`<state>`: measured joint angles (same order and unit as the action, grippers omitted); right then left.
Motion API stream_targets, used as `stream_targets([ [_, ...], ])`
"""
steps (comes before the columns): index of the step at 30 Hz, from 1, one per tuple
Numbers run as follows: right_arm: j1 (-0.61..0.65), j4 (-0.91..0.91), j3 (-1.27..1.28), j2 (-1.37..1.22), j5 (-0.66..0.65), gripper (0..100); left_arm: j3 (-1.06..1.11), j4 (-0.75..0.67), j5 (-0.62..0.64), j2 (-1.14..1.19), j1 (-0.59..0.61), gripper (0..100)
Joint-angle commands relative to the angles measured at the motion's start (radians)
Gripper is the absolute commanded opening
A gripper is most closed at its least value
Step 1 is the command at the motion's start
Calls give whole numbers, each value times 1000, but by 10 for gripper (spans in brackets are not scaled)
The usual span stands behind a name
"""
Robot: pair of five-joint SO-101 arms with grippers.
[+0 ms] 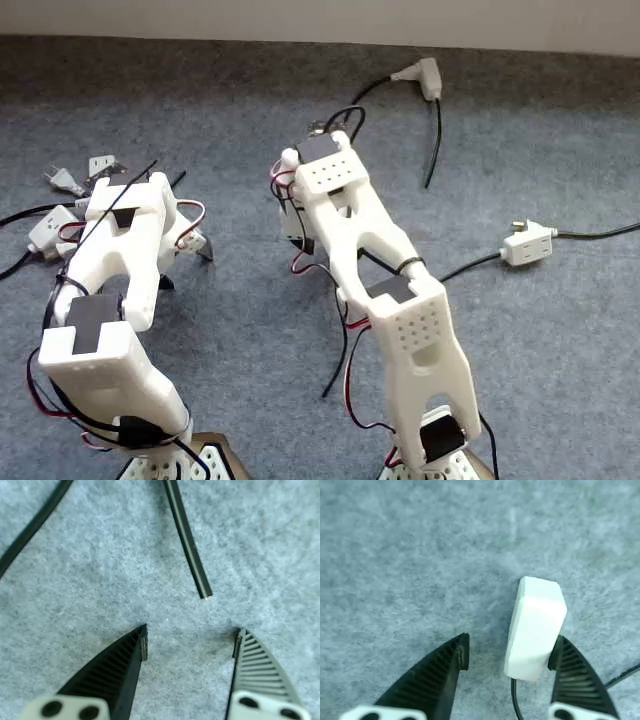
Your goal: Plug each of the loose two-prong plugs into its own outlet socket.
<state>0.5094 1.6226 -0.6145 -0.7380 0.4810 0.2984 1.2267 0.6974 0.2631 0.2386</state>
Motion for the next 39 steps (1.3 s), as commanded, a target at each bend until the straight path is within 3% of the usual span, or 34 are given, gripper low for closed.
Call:
stream_targets([
  [1,41,-31,-42,73,11,259,-5,-29,5,-47,-16,292],
  [7,76,-79,-54,82,8,259,-5,-29,5,-47,-16,292],
  [12,33,47,-315,82,2,259,-5,-29,5,-47,-16,292],
  [17,31,145,-685,101,-216,259,-7,-29,5,-45,-16,292],
  [20,24,143,-694,185,-285,259,-7,-29,5,-45,-16,292],
  [25,25,143,-545,400,-339,259,-5,-32,5,-45,-15,292],
  [34,-27,139,41,892,-342,259,-18,-66,3,-56,-8,292],
  [37,-68,122,252,1015,-342,259,-104,-23,-6,-59,4,293],
  [39,-96,70,386,1086,-342,259,-205,63,-83,-58,22,294],
])
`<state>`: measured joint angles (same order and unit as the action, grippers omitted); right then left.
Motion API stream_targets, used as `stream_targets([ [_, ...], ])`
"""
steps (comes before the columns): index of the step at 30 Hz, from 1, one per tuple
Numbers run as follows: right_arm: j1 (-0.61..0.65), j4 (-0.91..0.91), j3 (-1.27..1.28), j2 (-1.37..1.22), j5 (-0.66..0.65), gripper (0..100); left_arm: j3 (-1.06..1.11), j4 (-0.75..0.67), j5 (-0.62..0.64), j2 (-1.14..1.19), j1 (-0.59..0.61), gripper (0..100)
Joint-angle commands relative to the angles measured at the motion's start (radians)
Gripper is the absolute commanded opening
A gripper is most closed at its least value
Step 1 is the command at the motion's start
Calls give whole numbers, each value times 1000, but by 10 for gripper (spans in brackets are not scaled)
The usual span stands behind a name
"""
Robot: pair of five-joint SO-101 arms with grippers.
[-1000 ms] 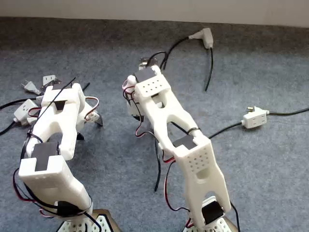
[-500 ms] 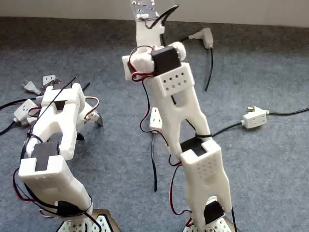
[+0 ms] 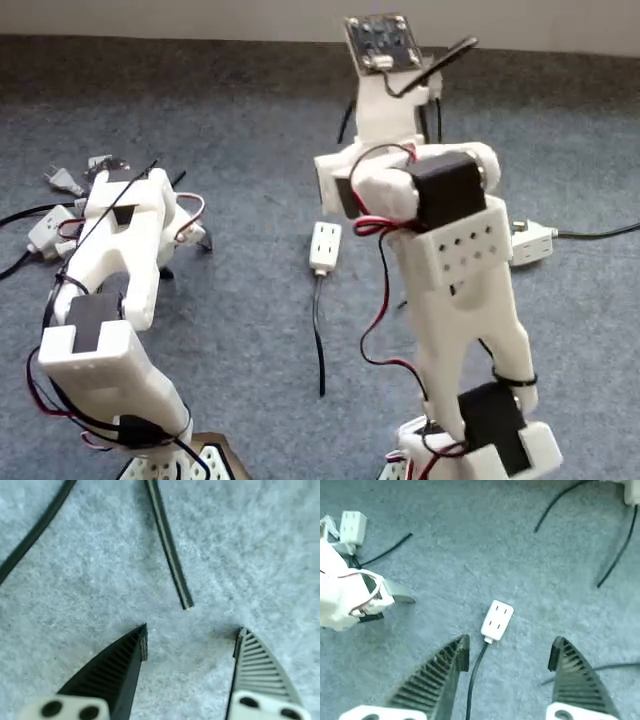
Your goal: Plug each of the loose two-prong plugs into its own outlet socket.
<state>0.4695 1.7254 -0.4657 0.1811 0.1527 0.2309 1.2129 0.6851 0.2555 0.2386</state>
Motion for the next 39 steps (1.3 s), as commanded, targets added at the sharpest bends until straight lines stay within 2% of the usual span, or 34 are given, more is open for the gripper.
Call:
stream_targets([
  [1,-76,-65,311,197,-14,259,-197,124,-135,-45,36,294],
  [3,-113,-140,456,255,-14,259,-334,218,-235,-41,61,292],
  [6,-159,-260,679,334,-14,259,-539,330,-290,-39,113,292],
  [8,-180,-352,829,381,-14,259,-673,382,-310,-39,147,293],
  [11,-193,-522,1053,440,-14,259,-819,417,-419,-38,174,293],
  [15,-193,-719,1294,510,-14,259,-869,411,-540,-36,213,292],
  [22,-193,-911,1560,585,-14,259,-858,430,-761,101,321,292],
  [26,-191,-1043,1678,587,-14,259,-860,483,-689,257,426,292],
  [30,-191,-1165,1764,591,-14,259,-860,542,-537,386,484,291],
  [39,-193,-1191,1790,590,-14,259,-862,540,-377,499,530,291],
])
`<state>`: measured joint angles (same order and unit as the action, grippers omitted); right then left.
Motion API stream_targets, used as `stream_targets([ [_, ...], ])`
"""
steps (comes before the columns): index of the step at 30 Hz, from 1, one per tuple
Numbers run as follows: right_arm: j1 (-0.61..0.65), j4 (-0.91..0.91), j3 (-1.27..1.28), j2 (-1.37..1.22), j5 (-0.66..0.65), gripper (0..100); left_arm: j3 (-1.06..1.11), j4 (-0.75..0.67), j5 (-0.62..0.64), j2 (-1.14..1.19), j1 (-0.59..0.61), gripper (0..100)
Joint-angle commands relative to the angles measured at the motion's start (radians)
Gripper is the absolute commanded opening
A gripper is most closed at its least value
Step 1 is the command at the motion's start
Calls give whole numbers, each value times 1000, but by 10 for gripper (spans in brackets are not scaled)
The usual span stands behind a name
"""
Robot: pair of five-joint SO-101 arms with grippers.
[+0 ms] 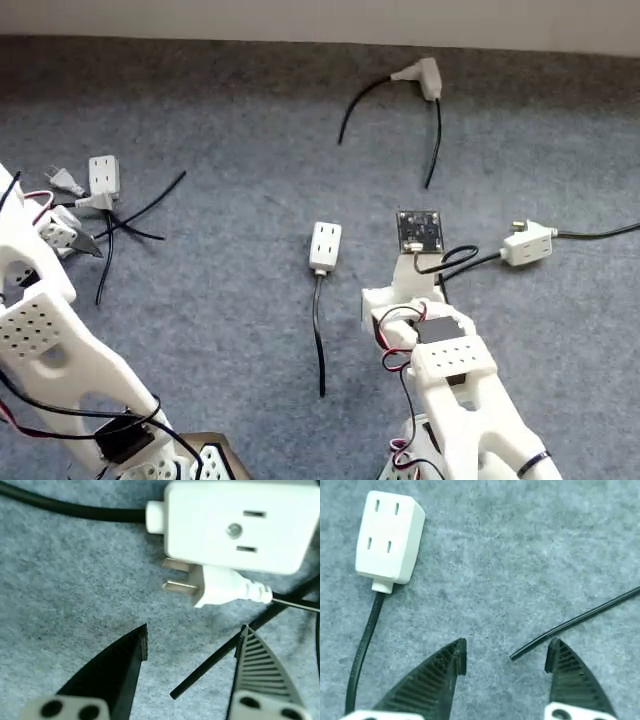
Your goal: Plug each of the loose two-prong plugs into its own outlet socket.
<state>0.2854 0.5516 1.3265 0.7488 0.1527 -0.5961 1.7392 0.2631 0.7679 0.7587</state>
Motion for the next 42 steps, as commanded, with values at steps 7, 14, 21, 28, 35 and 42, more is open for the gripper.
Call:
stream_targets([
  [7,-8,-18,-2,24,-14,259,-142,20,184,-13,16,291],
  [14,-8,-19,-2,19,-14,259,-127,15,367,-2,28,291],
  [21,-8,-19,-2,18,-14,259,-93,15,459,-4,-4,291],
  [28,-8,-19,-4,18,-14,259,-65,12,554,-2,-44,291],
  [35,-8,-19,-2,18,-14,259,-2,-58,597,-2,-64,179],
  [42,-8,-19,-2,21,-14,259,67,-149,600,-2,-62,171],
])
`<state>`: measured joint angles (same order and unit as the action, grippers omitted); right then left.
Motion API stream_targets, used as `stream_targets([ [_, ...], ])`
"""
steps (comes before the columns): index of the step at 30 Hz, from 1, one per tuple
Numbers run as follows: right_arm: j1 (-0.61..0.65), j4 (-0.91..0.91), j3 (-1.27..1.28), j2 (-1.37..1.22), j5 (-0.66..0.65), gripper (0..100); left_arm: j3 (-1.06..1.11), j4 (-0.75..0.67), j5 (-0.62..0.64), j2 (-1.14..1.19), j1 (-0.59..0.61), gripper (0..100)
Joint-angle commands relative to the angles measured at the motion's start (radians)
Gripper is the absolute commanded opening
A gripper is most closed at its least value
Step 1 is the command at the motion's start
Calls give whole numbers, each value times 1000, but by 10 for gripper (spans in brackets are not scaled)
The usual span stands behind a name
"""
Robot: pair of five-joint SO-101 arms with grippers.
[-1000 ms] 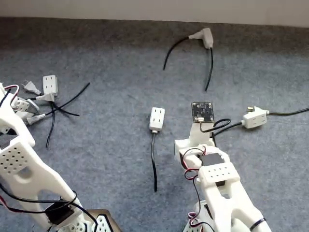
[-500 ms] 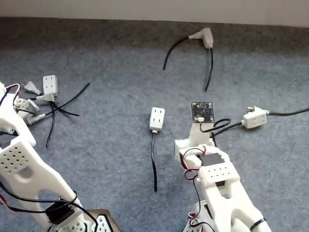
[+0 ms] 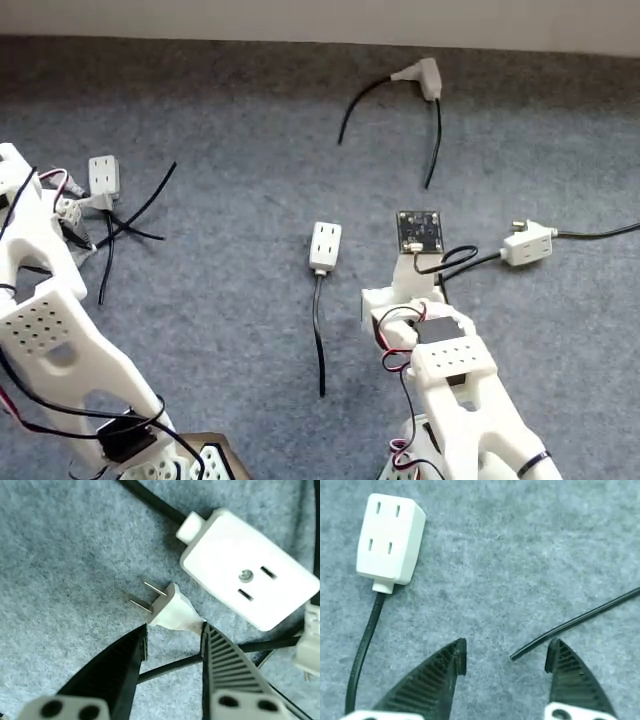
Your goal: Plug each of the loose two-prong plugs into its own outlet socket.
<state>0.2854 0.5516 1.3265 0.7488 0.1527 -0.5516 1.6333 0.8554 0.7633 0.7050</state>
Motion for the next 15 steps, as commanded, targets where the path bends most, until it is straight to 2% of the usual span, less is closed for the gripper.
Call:
stream_targets([
  [1,-8,-19,-2,22,-14,259,27,-54,8,2,-8,171],
  [8,-8,-19,-2,24,-14,259,31,-51,2,-1,-5,171],
  [11,-8,-19,-2,24,-14,259,35,-55,-3,2,47,171],
  [15,-8,-19,-2,24,-14,259,25,-103,-127,31,137,171],
])
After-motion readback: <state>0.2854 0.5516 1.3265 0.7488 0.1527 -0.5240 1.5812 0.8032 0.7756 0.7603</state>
